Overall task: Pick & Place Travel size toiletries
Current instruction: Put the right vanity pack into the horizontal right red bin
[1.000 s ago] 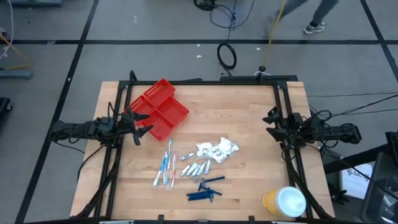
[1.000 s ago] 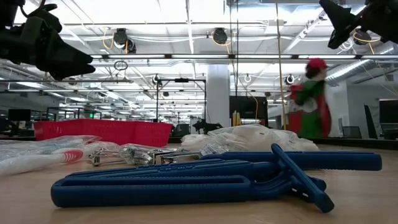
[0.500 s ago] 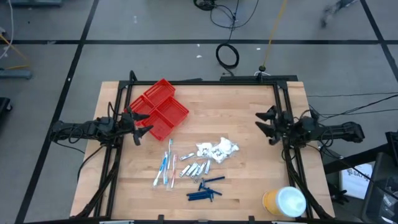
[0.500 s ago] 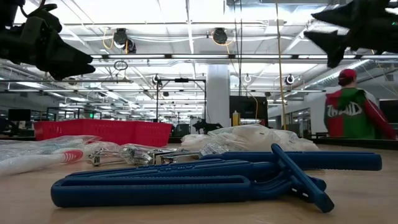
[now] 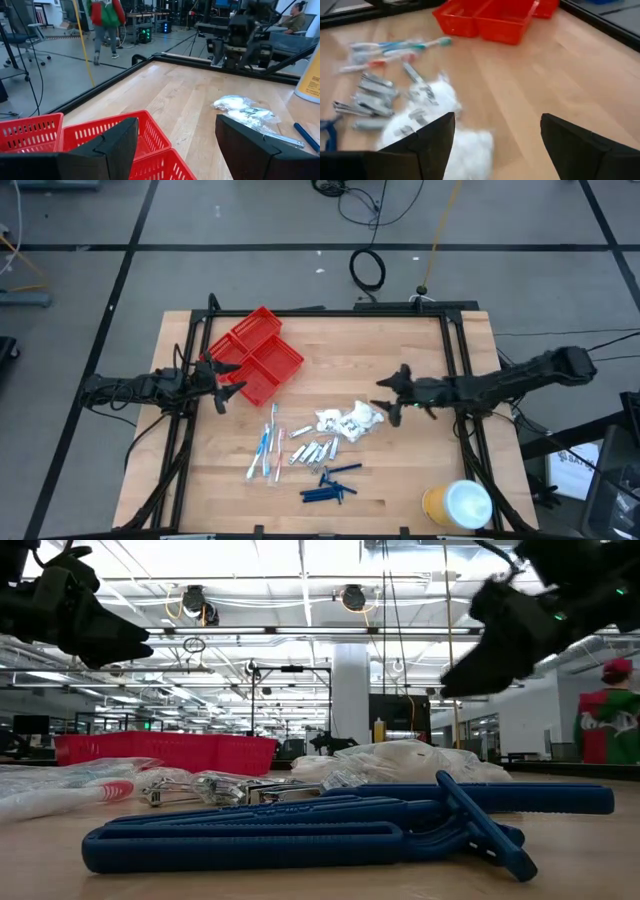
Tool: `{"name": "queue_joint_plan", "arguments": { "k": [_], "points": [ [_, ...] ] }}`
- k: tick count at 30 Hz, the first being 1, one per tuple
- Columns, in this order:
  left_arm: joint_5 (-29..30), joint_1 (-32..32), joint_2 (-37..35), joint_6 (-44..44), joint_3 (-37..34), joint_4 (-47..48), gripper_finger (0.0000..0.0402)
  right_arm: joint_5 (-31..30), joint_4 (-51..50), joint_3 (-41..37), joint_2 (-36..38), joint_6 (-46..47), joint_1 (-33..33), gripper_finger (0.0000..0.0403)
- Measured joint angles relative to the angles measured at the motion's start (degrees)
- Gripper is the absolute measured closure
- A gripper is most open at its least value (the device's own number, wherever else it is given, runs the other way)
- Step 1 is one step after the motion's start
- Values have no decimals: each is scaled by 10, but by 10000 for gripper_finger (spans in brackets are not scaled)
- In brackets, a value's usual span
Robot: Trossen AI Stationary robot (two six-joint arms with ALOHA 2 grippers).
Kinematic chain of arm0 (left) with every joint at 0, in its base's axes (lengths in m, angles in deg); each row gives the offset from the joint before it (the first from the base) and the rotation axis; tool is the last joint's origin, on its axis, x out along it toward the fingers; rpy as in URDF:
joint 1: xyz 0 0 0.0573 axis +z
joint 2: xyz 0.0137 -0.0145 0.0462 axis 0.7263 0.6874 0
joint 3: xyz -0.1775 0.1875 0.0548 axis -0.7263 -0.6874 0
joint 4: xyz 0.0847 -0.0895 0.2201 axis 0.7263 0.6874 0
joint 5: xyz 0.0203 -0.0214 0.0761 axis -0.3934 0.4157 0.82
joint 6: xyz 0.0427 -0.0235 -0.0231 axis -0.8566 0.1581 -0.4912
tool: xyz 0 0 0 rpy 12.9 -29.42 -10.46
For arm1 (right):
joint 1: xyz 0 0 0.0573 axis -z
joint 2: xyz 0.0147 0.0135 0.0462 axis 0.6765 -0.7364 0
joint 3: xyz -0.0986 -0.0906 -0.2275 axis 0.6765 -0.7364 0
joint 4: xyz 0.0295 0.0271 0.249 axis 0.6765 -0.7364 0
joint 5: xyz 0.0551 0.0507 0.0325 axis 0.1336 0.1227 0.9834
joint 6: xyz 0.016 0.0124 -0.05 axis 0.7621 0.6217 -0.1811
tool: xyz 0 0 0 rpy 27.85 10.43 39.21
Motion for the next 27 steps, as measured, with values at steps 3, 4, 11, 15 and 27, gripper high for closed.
{"name": "queue_joint_plan", "arguments": {
  "k": [3,4,11,15,27],
  "points": [
    [0,0,0,0,0,0,144,23,-19,29,-78,2,-11,123],
    [0,0,0,0,0,0,144,26,-17,39,-100,3,-15,123],
    [0,0,0,0,0,0,144,26,-37,55,-183,14,-34,124],
    [0,0,0,0,0,0,144,27,-70,56,-193,34,-48,124],
    [0,0,0,0,0,0,144,70,-128,57,-192,66,-54,158]
  ]
}}
